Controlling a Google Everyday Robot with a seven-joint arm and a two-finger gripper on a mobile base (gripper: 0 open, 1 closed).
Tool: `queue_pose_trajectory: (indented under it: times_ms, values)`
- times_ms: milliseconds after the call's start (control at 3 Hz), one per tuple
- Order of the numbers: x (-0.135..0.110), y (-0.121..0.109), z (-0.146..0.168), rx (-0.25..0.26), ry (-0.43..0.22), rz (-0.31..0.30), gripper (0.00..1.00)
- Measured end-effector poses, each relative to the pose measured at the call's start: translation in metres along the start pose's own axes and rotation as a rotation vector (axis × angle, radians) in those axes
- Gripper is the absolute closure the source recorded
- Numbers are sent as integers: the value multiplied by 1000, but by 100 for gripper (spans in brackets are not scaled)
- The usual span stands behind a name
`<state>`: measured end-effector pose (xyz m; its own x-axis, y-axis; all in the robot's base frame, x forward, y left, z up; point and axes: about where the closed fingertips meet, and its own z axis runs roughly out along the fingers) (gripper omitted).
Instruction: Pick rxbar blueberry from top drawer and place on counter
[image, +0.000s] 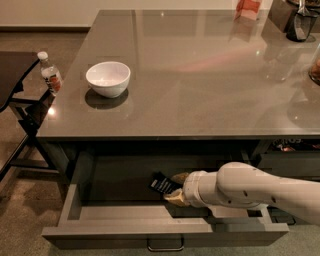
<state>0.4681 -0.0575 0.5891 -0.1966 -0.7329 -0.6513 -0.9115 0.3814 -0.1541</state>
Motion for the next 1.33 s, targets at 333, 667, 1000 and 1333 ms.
queue_pose_trajectory:
  times_ms: [333,667,1000,1333]
  values:
    - [-5,0,-2,0,0,0,100]
    - [-7,0,-2,0,0,0,100]
    - [-38,-6,-33,7,-55,-30,100]
    - [-62,-3,-86,16,-97,-67,100]
